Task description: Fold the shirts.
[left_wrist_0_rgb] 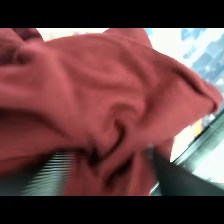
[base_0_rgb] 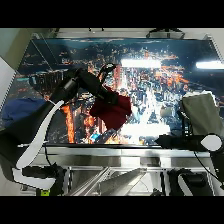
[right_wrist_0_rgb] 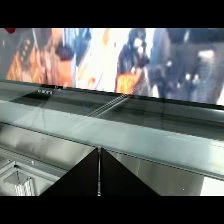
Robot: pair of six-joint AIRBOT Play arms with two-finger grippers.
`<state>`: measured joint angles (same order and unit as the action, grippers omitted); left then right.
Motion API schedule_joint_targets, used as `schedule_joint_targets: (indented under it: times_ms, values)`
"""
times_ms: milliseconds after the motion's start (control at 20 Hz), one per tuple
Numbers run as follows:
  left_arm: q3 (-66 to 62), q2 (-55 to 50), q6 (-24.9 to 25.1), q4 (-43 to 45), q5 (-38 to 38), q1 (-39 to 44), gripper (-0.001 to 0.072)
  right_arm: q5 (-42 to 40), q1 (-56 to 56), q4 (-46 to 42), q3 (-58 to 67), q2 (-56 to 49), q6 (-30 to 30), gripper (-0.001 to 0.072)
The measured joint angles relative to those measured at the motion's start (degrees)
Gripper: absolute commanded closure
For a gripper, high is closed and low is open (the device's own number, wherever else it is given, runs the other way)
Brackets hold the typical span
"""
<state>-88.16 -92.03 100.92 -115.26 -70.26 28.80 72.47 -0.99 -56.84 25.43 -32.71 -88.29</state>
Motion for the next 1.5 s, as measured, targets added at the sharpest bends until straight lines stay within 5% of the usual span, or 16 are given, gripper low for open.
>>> schedule_joint_targets:
  times_ms: [150, 450, 750, 950, 1000, 1100, 1250, 1300, 1500]
  values:
    - [-4.22, -1.49, 0.00, 0.61, -5.31, -2.40, 0.0018, -1.86, 0.00, 4.02, 0.00, -1.55, 3.34, 0.0308]
    - [0.31, 3.17, -0.02, 3.63, -13.11, -16.28, 0.0019, -8.68, -0.02, 18.75, 0.66, -14.53, 19.52, 0.0308]
    - [21.57, 6.78, 7.58, -4.66, -2.49, -25.64, 0.0019, -11.87, -6.12, 30.12, 2.78, -34.21, 34.95, 0.0306]
    - [24.13, 2.43, 13.27, -11.76, 4.20, -24.90, 0.0020, -15.47, -12.13, 37.18, 5.95, -44.52, 40.57, 0.0306]
    - [23.19, 0.96, 13.92, -12.74, 4.81, -24.11, 0.0046, -16.17, -12.98, 38.27, 7.32, -46.51, 41.38, 0.0307]
    - [20.68, -1.62, 14.82, -14.14, 5.73, -22.40, 0.0366, -17.35, -14.05, 40.02, 10.62, -49.88, 42.21, 0.0311]
    - [16.90, -4.42, 15.58, -15.04, 5.75, -20.28, 0.0686, -18.58, -14.75, 41.62, 15.28, -52.81, 42.95, 0.0626]
    - [15.93, -4.96, 15.76, -15.28, 5.57, -19.87, 0.0685, -18.88, -14.86, 42.01, 16.59, -53.31, 42.99, 0.0689]
    - [13.53, -5.90, 15.74, -15.67, 3.30, -19.85, 0.0686, -19.30, -15.08, 42.58, 19.85, -53.70, 43.63, 0.0689]
